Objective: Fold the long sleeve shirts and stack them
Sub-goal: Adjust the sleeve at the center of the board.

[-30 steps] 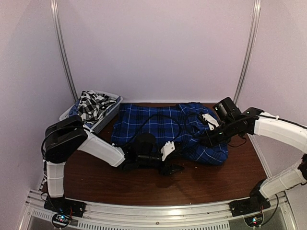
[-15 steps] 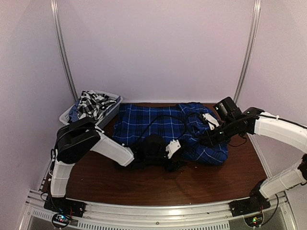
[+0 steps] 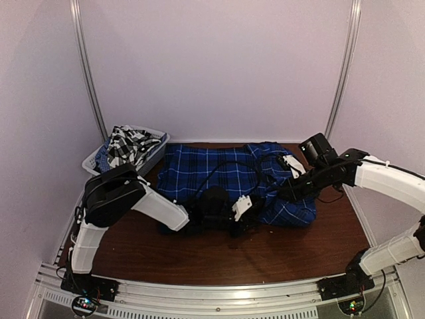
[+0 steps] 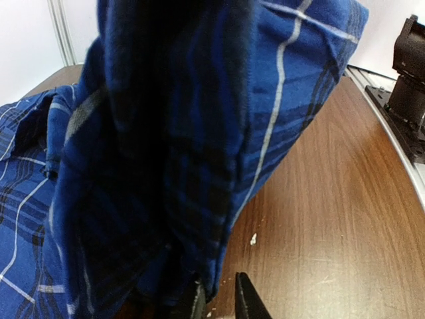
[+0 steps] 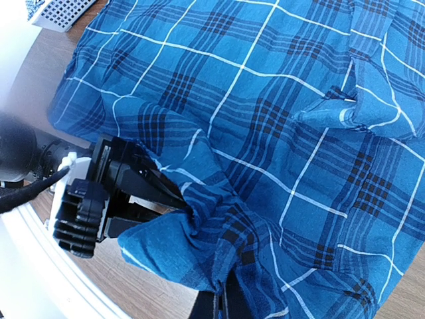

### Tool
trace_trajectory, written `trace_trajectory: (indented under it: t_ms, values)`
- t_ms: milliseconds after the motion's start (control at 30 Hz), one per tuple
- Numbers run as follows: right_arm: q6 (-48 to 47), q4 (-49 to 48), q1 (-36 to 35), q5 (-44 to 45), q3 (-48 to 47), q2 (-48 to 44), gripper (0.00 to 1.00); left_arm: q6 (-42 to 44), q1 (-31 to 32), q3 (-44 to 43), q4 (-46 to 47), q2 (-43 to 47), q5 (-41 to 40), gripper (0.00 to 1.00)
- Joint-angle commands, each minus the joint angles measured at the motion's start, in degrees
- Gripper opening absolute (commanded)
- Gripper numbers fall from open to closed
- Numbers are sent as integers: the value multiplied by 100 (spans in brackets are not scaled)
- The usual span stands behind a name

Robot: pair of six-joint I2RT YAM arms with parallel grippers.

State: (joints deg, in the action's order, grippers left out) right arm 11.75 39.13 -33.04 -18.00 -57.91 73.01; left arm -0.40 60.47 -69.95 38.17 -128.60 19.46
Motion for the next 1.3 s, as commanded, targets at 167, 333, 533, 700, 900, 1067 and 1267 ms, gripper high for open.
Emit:
trace_trajectory:
  t_ms: [167, 333, 533, 700, 900, 1067, 1267]
  values:
    - [2, -140, 78, 43, 86, -234, 0, -267, -26, 82, 517, 111, 496, 0]
    - [11, -162, 84, 2, 145, -251, 0, -384, -26, 114, 568, 203, 408, 0]
    - [20, -144, 140, 92, 124, -294, 0, -752, -27, 126, 545, 417, 1006, 0]
    - [29, -154, 201, 117, 147, -297, 0, -1144, -20, 369, 488, 1184, 1346, 0]
    - [12, -169, 222, 44, 141, -288, 0, -1439, -7, 206, -70, 1668, 1531, 0]
    - [12, -150, 219, 43, 90, -309, 0, -1577, 114, 29, -393, 1843, 1753, 0]
    - [7, -143, 228, 28, 103, -312, 0, -1579, 295, 60, -501, 2153, 2004, 0]
